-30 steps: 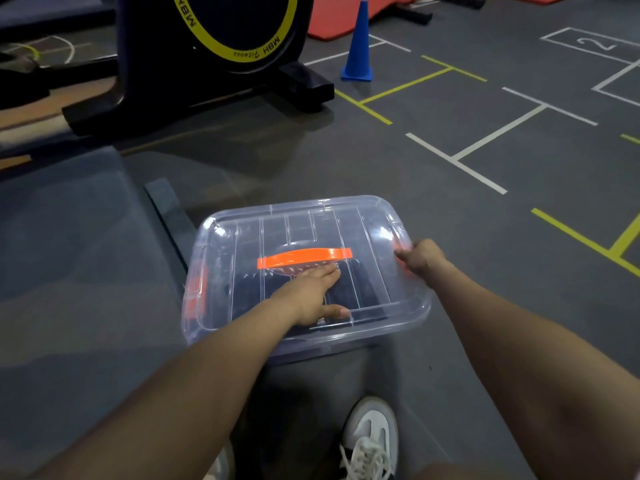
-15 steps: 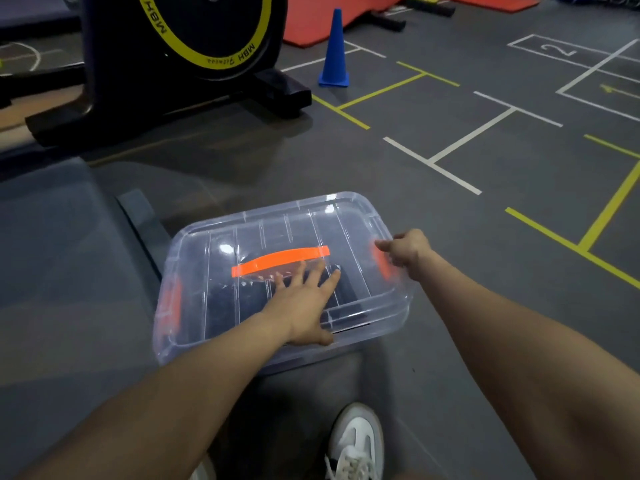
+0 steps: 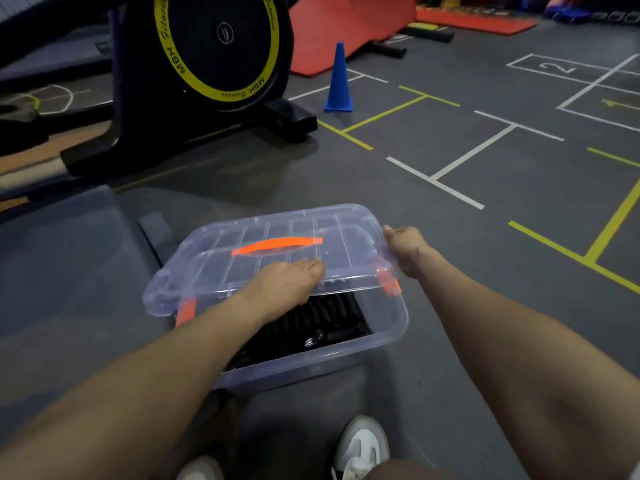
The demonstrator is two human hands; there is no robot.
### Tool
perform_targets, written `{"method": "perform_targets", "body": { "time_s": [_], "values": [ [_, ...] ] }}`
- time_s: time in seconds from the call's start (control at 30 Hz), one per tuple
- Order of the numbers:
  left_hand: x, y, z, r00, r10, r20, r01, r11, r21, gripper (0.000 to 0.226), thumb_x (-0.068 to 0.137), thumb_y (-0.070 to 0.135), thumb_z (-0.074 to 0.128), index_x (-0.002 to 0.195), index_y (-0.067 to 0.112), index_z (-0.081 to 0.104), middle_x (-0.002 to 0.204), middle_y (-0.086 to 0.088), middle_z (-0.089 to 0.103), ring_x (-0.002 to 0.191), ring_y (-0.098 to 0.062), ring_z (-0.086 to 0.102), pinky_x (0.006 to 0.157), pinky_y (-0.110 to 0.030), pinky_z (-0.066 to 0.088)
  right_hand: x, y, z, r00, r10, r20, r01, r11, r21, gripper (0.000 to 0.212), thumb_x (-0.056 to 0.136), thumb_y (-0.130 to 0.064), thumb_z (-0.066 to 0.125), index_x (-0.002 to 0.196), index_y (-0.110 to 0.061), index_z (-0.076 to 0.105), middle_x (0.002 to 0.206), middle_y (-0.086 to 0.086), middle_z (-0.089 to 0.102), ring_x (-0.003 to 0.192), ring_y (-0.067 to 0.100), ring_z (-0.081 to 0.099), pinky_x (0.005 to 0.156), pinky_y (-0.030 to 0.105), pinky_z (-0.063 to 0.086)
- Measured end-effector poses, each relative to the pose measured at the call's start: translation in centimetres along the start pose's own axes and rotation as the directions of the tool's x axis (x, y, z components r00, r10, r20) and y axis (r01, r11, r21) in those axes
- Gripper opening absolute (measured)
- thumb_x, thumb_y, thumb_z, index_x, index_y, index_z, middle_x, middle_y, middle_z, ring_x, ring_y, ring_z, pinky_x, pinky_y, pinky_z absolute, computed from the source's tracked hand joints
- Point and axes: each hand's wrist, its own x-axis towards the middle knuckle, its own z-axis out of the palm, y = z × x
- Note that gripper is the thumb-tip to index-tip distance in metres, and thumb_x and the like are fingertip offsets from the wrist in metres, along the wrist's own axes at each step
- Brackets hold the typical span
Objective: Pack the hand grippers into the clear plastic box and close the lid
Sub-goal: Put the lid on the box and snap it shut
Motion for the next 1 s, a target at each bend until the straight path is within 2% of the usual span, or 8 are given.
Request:
{"method": "perform_targets", "body": {
  "time_s": [0.1,0.2,0.3,0.43,0.57,0.73,0.9,1.0],
  "values": [
    [0.2,-0.6,0.1,1.000,-0.021,-0.016,0.021,1.000,-0.015,0.024,0.089,0.010,0.045,0.113,0.009,0.047,0.111,-0.012,0.061,0.097,-0.032,0.061,0.071,-0.038,0.042,-0.3,0.6,-0.8,0.995,0.044,0.095,-0.048,0.998,0.039,0.038,0.098,-0.025,0.046,0.066,-0.006,0.054,0.064,0.008,0.049,0.054,0.016,0.044,0.044,0.017,0.042],
    [0.7,-1.0,-0.2,1.000,-0.003,-0.026,0.004,1.000,0.021,0.017,0.086,0.014,0.051,0.103,0.009,0.049,0.103,-0.011,0.064,0.095,-0.032,0.062,0.078,-0.041,0.049,-0.5,0.9,-1.4,0.981,0.089,0.174,-0.113,0.984,0.135,0.023,0.095,-0.028,0.052,0.089,-0.008,0.061,0.075,0.007,0.057,0.059,0.016,0.054,0.045,0.020,0.050],
    [1.0,-0.4,-0.8,1.000,0.012,-0.018,-0.010,0.994,0.106,0.018,0.088,0.015,0.048,0.104,0.009,0.048,0.108,-0.011,0.064,0.100,-0.032,0.061,0.080,-0.041,0.048,-0.4,0.6,-1.8,0.976,0.101,0.195,-0.131,0.980,0.150,0.019,0.088,-0.022,0.065,0.095,-0.005,0.059,0.078,0.010,0.059,0.057,0.018,0.056,0.041,0.019,0.051],
    [0.4,2.7,-0.8,0.997,0.063,0.041,-0.070,0.977,0.200,0.026,0.092,0.010,0.039,0.117,0.007,0.045,0.120,-0.013,0.059,0.103,-0.035,0.060,0.073,-0.040,0.042,-0.1,1.3,-2.2,0.973,0.150,0.176,-0.153,0.988,0.000,0.017,0.085,-0.002,0.065,0.072,0.001,0.054,0.058,0.010,0.062,0.037,0.013,0.059,0.042,0.021,0.049],
    [-0.9,5.6,1.6,0.989,0.122,0.083,-0.135,0.975,0.175,0.030,0.094,0.009,0.037,0.123,0.002,0.041,0.126,-0.017,0.053,0.113,-0.034,0.055,0.081,-0.042,0.045,-0.5,3.4,-2.2,0.976,0.174,0.129,-0.142,0.963,-0.230,0.018,0.086,-0.003,0.064,0.071,0.002,0.054,0.064,0.013,0.050,0.052,0.021,0.045,0.058,0.030,0.042],
    [-1.3,5.7,3.2,0.985,0.128,0.112,-0.144,0.979,0.146,0.041,0.096,0.018,0.038,0.133,0.000,0.033,0.138,-0.018,0.042,0.125,-0.031,0.046,0.087,-0.043,0.045,-0.8,4.3,-1.5,0.984,0.147,0.104,-0.099,0.925,-0.367,0.035,0.084,-0.012,0.066,0.112,0.007,0.062,0.104,0.020,0.066,0.090,0.031,0.065,0.083,0.039,0.054],
    [-0.5,5.7,4.3,0.984,0.134,0.121,-0.148,0.982,0.116,0.045,0.094,0.020,0.043,0.133,0.000,0.034,0.141,-0.018,0.040,0.126,-0.032,0.046,0.090,-0.044,0.045,-0.9,3.9,-0.9,0.997,0.069,0.038,-0.034,0.815,-0.578,0.036,0.087,-0.017,0.062,0.117,0.003,0.059,0.101,0.015,0.059,0.085,0.026,0.054,0.073,0.031,0.044],
    [-0.3,5.8,5.4,0.983,0.123,0.137,-0.135,0.987,0.081,0.046,0.091,0.022,0.049,0.131,0.002,0.037,0.140,-0.018,0.043,0.126,-0.032,0.047,0.092,-0.044,0.044,-1.0,4.2,-0.8,0.998,0.054,0.033,-0.021,0.773,-0.634,0.039,0.084,-0.023,0.067,0.114,0.002,0.062,0.108,0.016,0.065,0.093,0.028,0.060,0.072,0.027,0.042]
  ]
}}
